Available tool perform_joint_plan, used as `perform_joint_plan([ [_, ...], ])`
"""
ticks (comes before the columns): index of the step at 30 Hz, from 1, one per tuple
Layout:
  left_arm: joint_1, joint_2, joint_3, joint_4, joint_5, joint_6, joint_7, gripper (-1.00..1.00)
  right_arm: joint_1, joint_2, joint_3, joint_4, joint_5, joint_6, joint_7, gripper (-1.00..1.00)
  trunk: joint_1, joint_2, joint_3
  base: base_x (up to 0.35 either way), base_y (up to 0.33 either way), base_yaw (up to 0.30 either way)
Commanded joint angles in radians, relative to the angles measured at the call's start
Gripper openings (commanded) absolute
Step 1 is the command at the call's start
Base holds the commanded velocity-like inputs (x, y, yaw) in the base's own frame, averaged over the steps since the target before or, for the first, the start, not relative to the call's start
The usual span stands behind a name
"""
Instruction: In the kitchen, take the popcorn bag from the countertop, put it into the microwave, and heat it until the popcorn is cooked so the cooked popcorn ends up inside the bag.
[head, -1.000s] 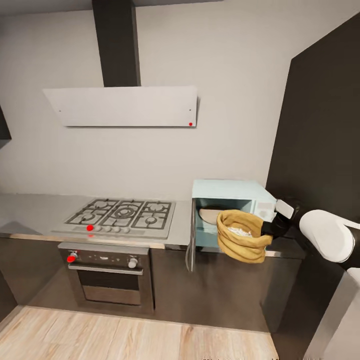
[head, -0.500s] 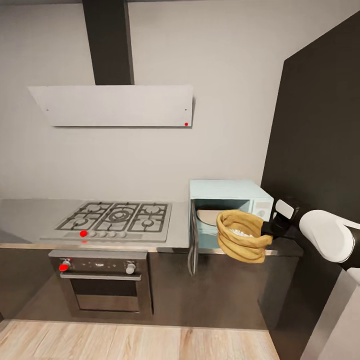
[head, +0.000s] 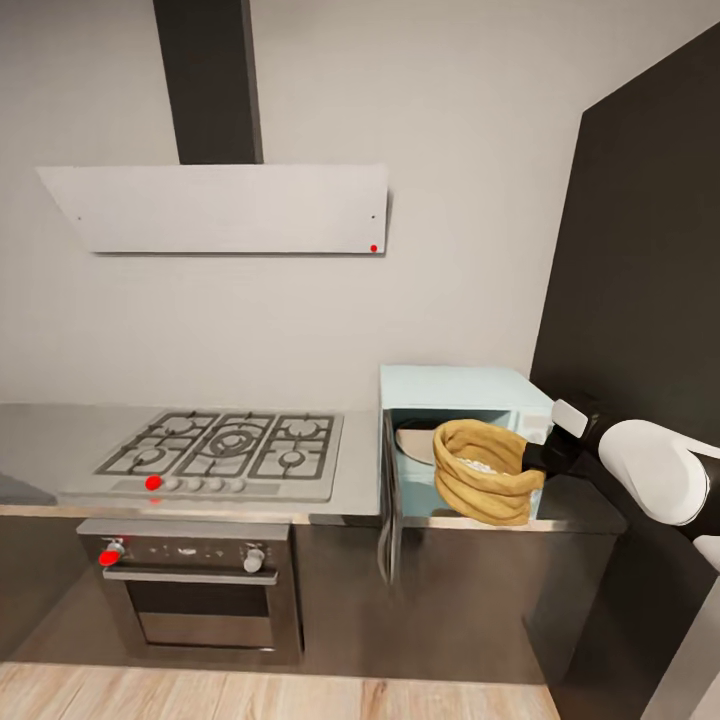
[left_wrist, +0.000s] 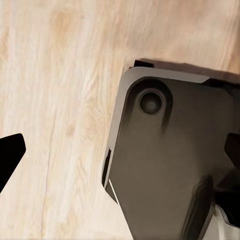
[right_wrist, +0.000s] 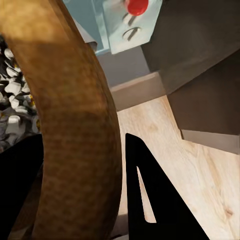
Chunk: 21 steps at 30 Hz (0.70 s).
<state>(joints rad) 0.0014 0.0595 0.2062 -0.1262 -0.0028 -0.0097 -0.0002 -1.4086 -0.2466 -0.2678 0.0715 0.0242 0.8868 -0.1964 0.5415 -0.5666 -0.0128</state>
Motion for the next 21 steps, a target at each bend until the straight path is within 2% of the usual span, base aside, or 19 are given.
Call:
perform_joint_plan([
  [1, 0.0, -0.002, 0.003, -0.001, 0.0, -0.001, 0.0, 1.0, -0.002, 0.0, -0.01, 0.002, 0.002, 0.0, -0.007, -1.0, 0.001, -0.001, -0.001, 0.031, 0.0, 0.0],
  [5, 0.0, -0.006, 0.003, -0.001, 0.0, -0.001, 0.0, 1.0, -0.002, 0.0, -0.01, 0.002, 0.002, 0.0, -0.007, -1.0, 0.001, -0.001, -0.001, 0.009, 0.0, 0.0],
  [9, 0.0, -0.022, 0.005, -0.004, 0.0, -0.002, 0.001, 1.0, -0.002, 0.0, -0.01, 0.002, 0.002, 0.0, -0.006, -1.0, 0.001, -0.001, -0.001, 0.001, 0.0, 0.0],
  [21, 0.0, -0.024, 0.007, -0.004, 0.0, 0.004, 0.002, 1.0, -0.001, 0.0, -0.01, 0.002, 0.002, 0.0, -0.007, -1.0, 0.047, -0.085, -0.039, 0.008, 0.0, 0.0],
])
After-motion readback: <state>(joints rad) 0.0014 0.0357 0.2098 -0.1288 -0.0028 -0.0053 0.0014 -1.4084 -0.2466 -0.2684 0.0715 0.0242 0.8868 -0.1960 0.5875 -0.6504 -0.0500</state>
